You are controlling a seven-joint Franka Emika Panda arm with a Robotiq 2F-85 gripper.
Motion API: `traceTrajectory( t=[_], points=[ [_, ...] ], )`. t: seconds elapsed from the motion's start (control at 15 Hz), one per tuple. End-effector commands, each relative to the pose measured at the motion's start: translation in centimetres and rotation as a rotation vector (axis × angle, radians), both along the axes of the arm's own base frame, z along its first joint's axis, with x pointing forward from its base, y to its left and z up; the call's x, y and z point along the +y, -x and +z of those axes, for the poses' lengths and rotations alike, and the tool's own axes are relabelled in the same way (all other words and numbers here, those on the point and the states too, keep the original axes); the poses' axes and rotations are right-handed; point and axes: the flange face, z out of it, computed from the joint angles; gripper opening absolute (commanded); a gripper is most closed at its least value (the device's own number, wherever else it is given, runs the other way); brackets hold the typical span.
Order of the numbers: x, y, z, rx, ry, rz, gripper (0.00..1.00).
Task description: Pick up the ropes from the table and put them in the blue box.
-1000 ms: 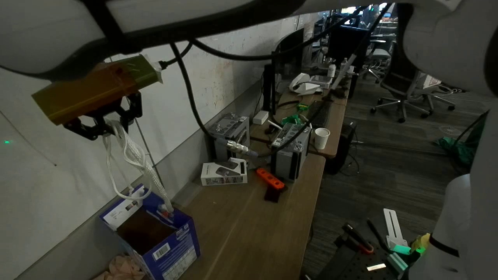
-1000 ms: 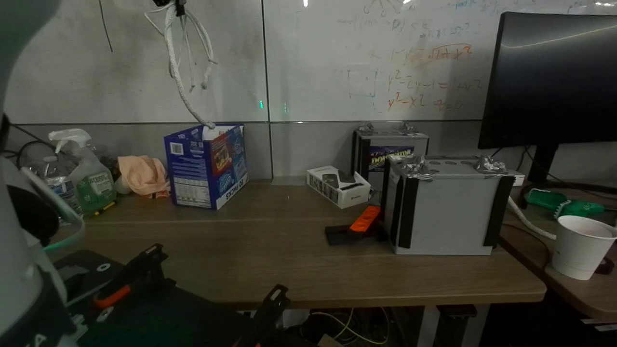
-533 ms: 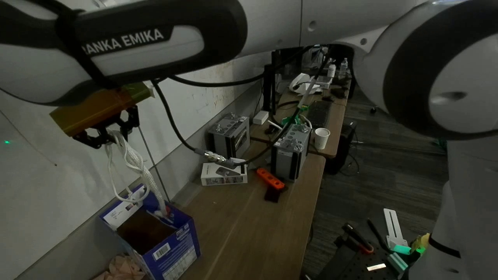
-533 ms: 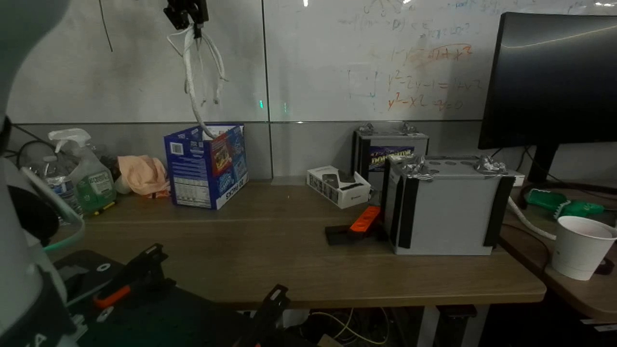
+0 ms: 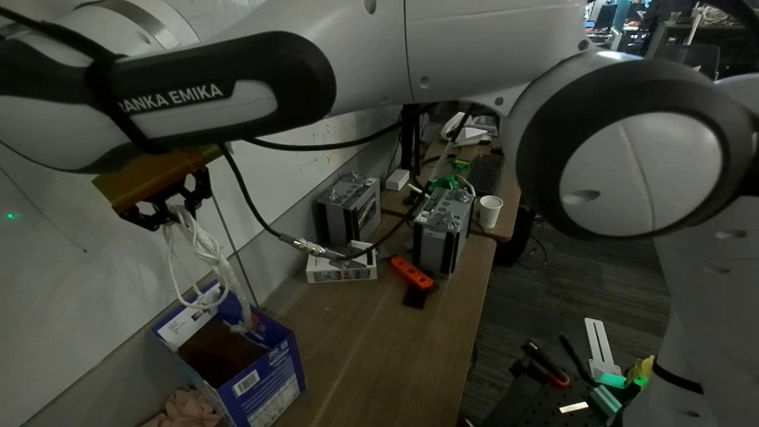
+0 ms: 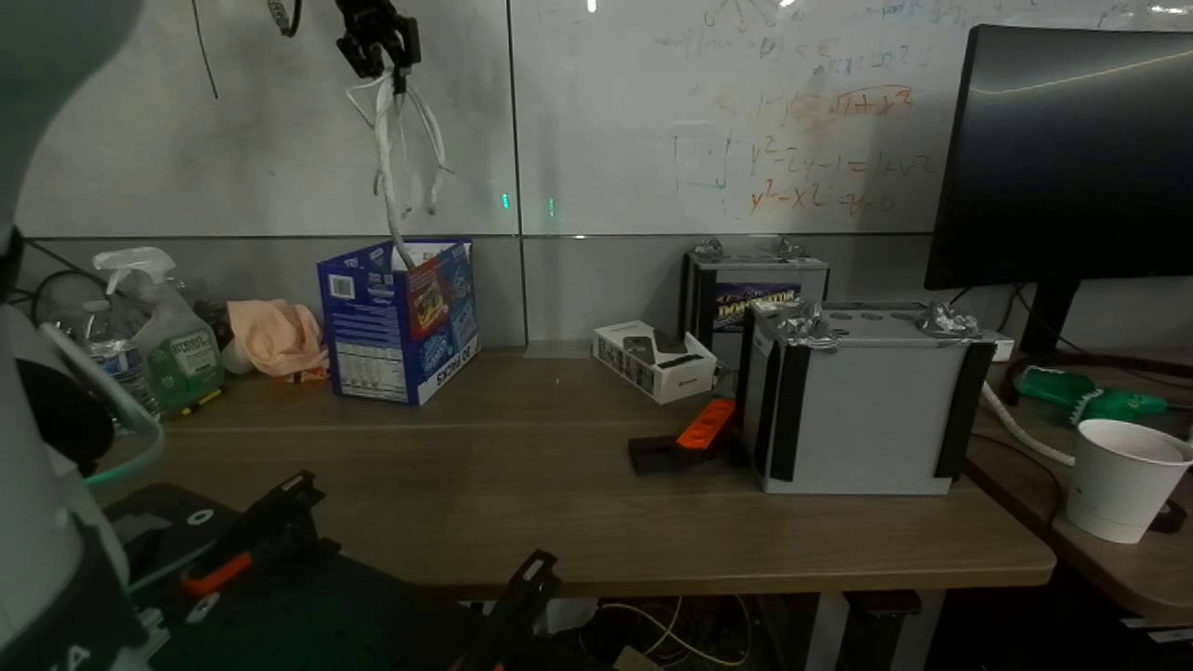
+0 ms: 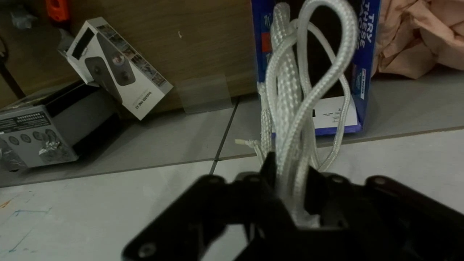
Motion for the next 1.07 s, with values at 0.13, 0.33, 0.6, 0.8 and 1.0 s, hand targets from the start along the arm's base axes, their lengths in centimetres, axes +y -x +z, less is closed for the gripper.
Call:
traceTrajectory(
  t=[0.13,0.33,0.6,0.8,1.0],
  points=[
    [0.9,0.0,1.0,0.058,-0.003,0.036,0.57],
    [1.1,0.8,1.4,0.069,0.007,0.039,0.80],
    [-0.3,3.0,2.4,0.129,0.085,-0.026,1.00],
    [-2.7,5.1,4.2,0.176,0.117,-0.064,1.00],
    [-4.3,5.1,4.1,0.200,0.054,-0.135,1.00]
  ],
)
